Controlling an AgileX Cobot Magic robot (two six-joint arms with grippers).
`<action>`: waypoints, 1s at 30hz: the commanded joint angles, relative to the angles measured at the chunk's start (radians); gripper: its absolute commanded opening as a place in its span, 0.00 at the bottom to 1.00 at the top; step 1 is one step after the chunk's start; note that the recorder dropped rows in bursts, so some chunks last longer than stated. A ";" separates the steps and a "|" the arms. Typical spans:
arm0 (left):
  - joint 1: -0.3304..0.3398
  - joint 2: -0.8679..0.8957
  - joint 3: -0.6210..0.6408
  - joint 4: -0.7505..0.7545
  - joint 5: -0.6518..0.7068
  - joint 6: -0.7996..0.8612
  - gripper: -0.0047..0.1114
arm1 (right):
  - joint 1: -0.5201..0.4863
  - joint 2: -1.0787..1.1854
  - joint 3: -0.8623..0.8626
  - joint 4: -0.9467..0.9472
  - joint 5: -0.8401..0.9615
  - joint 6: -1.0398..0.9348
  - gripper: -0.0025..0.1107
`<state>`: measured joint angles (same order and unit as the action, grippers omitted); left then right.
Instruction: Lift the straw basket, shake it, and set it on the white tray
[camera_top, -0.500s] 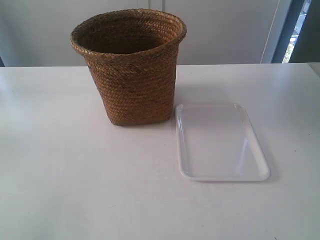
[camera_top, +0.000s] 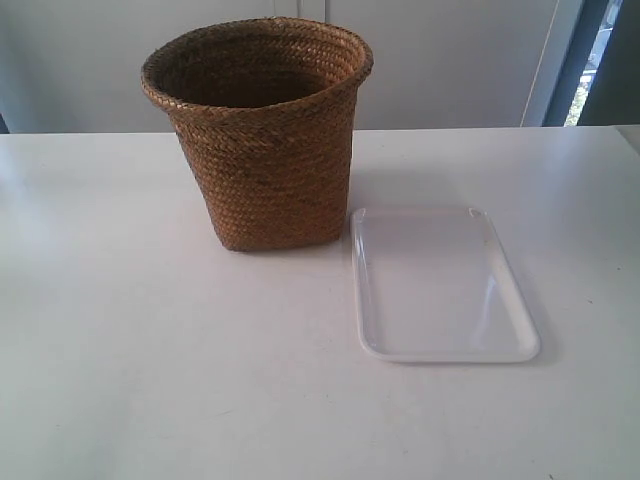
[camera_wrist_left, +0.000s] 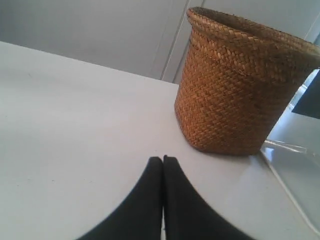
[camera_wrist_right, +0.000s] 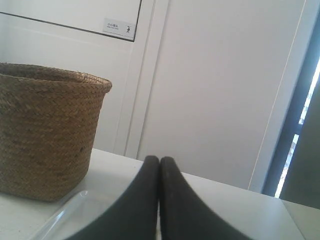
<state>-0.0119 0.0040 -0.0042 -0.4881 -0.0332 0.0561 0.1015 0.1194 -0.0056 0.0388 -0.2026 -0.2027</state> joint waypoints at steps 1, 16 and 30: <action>0.000 -0.004 0.004 -0.030 -0.107 -0.029 0.04 | -0.003 -0.005 0.006 -0.006 -0.001 -0.003 0.02; 0.000 -0.004 -0.047 -0.140 -0.590 -0.355 0.04 | -0.003 0.013 -0.007 0.186 -0.634 0.389 0.02; 0.000 0.077 -0.130 -0.299 0.192 -0.189 0.04 | -0.003 0.013 -0.062 0.182 -0.388 0.426 0.02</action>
<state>-0.0119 0.0806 -0.1301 -0.7926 -0.0233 -0.1413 0.1015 0.1277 -0.0696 0.2185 -0.6134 0.2254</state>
